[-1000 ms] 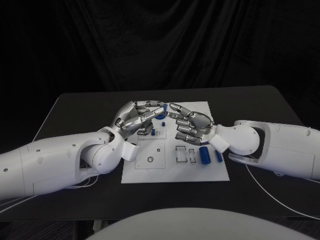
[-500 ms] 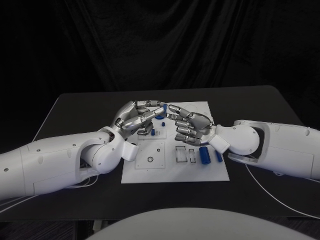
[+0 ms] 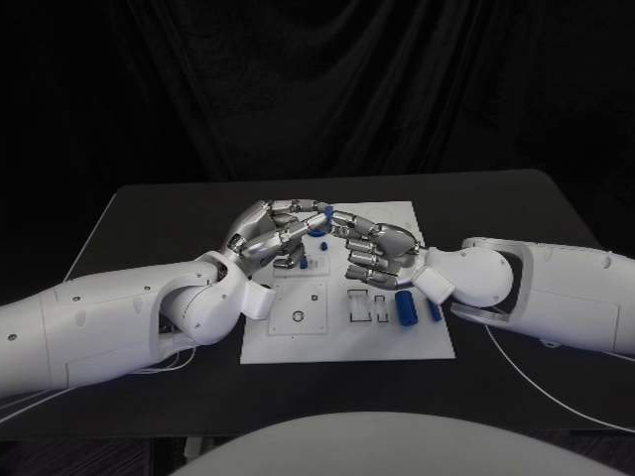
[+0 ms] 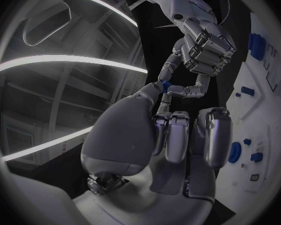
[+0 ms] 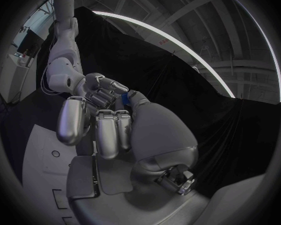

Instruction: Assemble the parts on the task board

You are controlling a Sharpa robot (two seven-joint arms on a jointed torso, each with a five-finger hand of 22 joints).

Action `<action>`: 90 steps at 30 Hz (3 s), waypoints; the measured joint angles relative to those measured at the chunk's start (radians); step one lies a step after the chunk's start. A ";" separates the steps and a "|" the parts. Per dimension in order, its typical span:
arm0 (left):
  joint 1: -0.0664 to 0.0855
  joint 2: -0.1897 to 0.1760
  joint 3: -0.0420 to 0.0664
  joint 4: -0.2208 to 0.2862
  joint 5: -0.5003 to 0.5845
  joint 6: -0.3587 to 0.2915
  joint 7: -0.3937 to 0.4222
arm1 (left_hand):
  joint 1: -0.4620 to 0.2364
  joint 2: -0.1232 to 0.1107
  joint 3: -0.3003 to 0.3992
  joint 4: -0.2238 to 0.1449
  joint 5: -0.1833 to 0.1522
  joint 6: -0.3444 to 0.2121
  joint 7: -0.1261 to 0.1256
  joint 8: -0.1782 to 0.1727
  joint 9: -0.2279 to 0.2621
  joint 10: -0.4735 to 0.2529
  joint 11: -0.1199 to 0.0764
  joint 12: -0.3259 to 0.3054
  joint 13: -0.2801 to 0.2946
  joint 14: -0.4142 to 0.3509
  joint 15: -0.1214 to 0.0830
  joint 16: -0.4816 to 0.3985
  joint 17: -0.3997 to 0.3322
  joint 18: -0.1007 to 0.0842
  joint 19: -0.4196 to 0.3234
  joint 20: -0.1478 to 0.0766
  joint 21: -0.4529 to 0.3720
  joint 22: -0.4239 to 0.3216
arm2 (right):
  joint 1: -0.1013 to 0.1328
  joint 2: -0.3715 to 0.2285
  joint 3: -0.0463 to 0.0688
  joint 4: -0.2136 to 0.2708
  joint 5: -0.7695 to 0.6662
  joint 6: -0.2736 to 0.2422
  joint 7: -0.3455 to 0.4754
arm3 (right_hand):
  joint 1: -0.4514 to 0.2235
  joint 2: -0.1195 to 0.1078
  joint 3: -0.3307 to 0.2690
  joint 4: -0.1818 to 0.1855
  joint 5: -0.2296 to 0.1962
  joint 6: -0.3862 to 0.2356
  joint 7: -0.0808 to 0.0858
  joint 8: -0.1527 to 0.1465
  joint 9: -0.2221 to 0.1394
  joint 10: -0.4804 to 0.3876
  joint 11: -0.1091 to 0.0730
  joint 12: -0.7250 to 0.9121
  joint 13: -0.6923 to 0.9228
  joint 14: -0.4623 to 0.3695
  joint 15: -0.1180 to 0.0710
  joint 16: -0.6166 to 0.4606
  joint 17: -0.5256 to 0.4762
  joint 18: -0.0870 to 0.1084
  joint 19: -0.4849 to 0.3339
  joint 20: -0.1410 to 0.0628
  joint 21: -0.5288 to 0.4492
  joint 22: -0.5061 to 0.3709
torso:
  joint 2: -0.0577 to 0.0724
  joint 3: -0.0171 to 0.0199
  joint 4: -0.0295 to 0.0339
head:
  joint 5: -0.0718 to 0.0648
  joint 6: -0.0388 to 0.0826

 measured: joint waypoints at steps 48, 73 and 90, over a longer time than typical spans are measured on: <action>-0.001 -0.017 0.000 -0.011 0.001 0.021 0.001 | -0.036 0.018 -0.064 0.040 -0.119 -0.130 0.027 -0.009 -0.048 0.002 0.034 -0.004 -0.001 0.004 0.029 0.000 0.000 0.000 -0.031 0.031 -0.047 0.000 | 0.000 -0.029 0.000 0.021 -0.099 -0.079 0.047 | 0.011 -0.010 0.115 -0.084 0.086 0.086 0.028 0.108 0.000 -0.005 0.030 -0.001 -0.014 -0.002 0.016 -0.004 0.000 0.000 -0.032 0.025 -0.035 0.001 | 0.000 0.0005 -0.0010 | 0.020 0.000; 0.005 -0.116 0.000 -0.022 -0.142 -0.031 -0.067 | -0.090 0.022 -0.148 0.136 -0.055 -0.089 0.004 0.074 -0.039 -0.001 0.034 0.000 0.000 0.003 0.035 0.000 0.000 0.000 -0.052 0.037 -0.086 0.000 | 0.100 -0.109 0.000 0.106 -0.617 -0.323 -0.009 | 0.032 -0.032 0.266 -0.108 0.080 0.090 0.056 0.110 -0.038 0.011 0.050 0.004 -0.103 0.001 0.026 0.001 0.000 0.000 -0.017 0.038 -0.007 0.000 | 0.000 -0.0006 -0.0003 | 0.056 0.000; 0.067 -0.102 0.000 -0.007 -0.650 0.006 -0.321 | -0.093 0.018 -0.218 0.193 -0.005 -0.084 -0.045 0.299 0.163 -0.001 -0.012 0.000 0.001 0.004 -0.011 0.000 0.000 0.000 -0.029 -0.005 -0.072 0.000 | 0.165 -0.065 0.000 0.140 -1.125 -0.423 -0.153 | -0.004 -0.071 0.412 -0.137 0.034 0.115 0.081 0.077 -0.078 0.036 0.042 0.011 -0.102 0.001 0.026 0.001 0.000 0.000 0.029 0.028 0.034 0.000 | -0.001 -0.0013 0.0003 | 0.069 0.000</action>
